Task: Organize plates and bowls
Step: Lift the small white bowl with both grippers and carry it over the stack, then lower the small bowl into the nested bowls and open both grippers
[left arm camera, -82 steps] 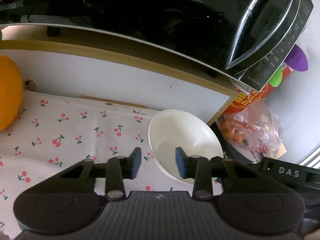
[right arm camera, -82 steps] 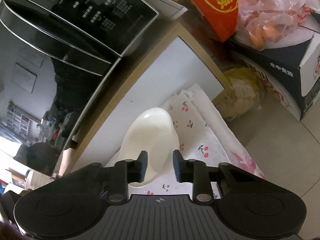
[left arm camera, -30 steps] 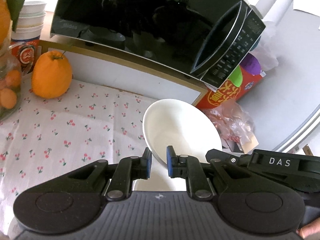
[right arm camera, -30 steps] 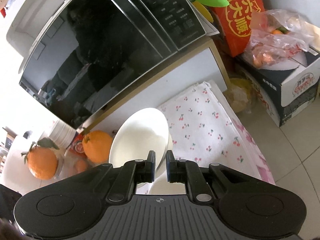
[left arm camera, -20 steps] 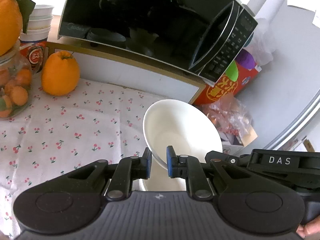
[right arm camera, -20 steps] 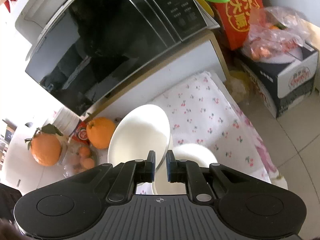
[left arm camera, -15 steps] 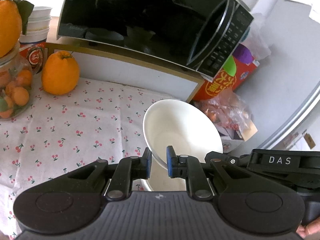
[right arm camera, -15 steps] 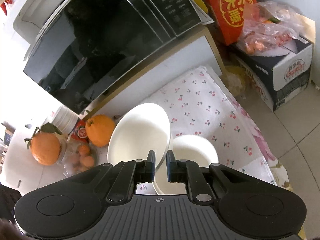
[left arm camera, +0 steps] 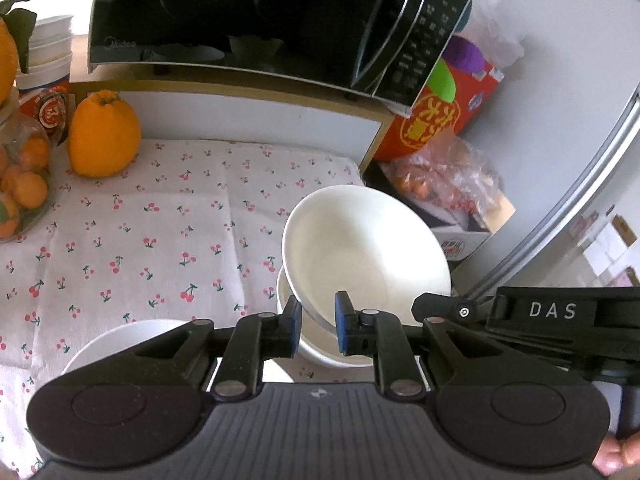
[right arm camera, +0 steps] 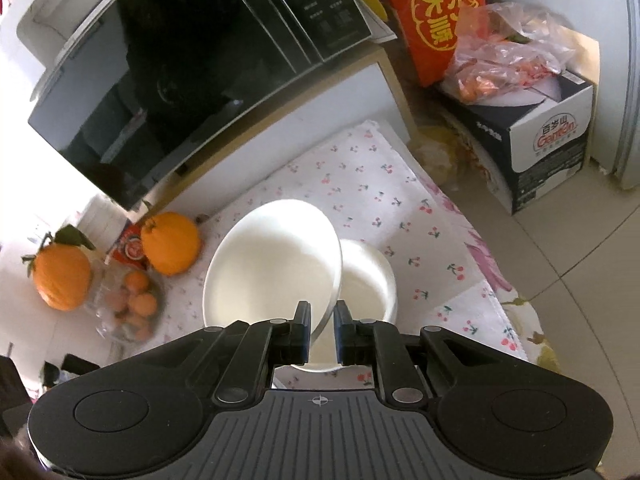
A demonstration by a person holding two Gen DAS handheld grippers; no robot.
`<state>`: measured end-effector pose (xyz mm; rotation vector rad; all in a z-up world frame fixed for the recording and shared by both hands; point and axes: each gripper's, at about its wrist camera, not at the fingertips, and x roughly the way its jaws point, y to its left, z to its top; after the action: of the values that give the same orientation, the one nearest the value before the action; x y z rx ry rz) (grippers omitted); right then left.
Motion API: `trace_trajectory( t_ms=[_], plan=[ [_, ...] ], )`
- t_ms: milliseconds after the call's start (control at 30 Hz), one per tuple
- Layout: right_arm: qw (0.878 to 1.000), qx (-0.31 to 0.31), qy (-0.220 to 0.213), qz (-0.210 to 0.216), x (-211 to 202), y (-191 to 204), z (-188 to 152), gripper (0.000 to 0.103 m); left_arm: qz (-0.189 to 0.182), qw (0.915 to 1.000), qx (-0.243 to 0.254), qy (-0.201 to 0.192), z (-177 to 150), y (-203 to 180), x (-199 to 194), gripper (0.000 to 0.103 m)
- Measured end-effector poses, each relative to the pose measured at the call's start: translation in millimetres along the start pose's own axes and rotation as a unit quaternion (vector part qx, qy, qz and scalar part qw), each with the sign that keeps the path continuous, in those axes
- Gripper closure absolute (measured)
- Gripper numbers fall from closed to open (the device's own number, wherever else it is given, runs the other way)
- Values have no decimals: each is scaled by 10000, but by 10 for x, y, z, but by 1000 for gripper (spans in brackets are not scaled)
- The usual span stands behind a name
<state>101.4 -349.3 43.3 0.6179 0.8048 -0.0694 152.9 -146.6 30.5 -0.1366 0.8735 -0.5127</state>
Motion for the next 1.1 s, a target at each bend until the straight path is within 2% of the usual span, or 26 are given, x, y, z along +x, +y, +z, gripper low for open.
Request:
trace_trajectory(
  t_ms=[467, 833, 1000, 1100],
  plan=[
    [9991, 122, 167, -378, 163, -102, -83, 88, 301, 9985, 444, 132, -122, -123, 175, 84],
    [9985, 155, 245, -469, 243, -141, -109, 88, 479, 9949, 890, -26, -210, -184, 232, 81],
    [9985, 92, 200, -503, 251, -131, -111, 87, 639, 9912, 1155, -144, -250, -204, 242, 76],
    [9985, 105, 203, -493, 245, -135, -100, 84, 640, 9899, 1252, -179, -247, -209, 245, 67]
  ],
)
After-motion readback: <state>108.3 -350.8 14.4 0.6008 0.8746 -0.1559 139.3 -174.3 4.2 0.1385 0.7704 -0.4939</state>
